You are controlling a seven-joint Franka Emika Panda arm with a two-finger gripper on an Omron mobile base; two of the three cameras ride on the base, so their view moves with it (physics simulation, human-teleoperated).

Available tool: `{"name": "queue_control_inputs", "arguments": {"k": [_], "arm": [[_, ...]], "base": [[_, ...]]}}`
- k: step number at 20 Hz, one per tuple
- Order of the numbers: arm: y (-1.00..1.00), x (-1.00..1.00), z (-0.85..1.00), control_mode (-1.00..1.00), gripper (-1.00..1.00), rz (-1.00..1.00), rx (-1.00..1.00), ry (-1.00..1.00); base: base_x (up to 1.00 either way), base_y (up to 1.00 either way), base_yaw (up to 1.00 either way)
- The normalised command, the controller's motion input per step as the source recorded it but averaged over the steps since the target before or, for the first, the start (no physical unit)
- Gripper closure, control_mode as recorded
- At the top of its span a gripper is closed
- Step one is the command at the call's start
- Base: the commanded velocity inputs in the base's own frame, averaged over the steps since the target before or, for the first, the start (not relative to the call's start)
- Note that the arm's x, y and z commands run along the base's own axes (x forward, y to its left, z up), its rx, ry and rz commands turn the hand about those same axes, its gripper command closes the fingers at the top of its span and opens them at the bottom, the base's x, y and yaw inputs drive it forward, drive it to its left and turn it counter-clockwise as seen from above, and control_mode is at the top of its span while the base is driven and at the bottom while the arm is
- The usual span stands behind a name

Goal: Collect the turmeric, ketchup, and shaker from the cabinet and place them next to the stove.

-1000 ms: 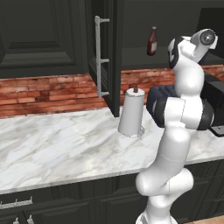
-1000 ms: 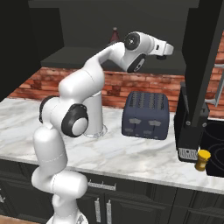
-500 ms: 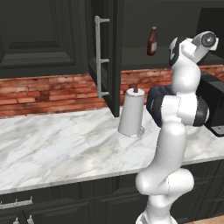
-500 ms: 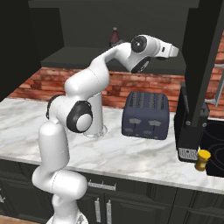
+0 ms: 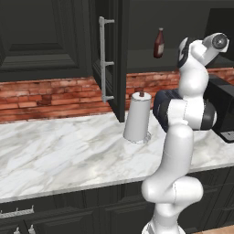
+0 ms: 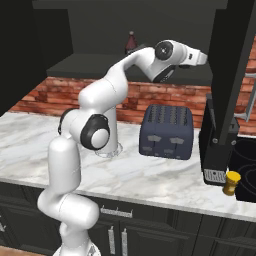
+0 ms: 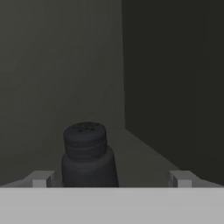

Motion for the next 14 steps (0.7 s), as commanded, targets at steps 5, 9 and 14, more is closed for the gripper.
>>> {"name": "queue_control_inputs", "arguments": {"k": [5,9,14], "arm": [[-0.02,0.01,0.0,-1.0,-1.0,0.03,0.0,0.0],[0.0,0.0,0.0,-1.0,-1.0,0.04,0.0,0.0],[0.0,0.0,0.0,-1.0,-1.0,0.05,0.0,0.0]], "base": [[0.0,0.0,0.0],[0.0,0.0,0.0],[0.0,0.0,0.0]]}}
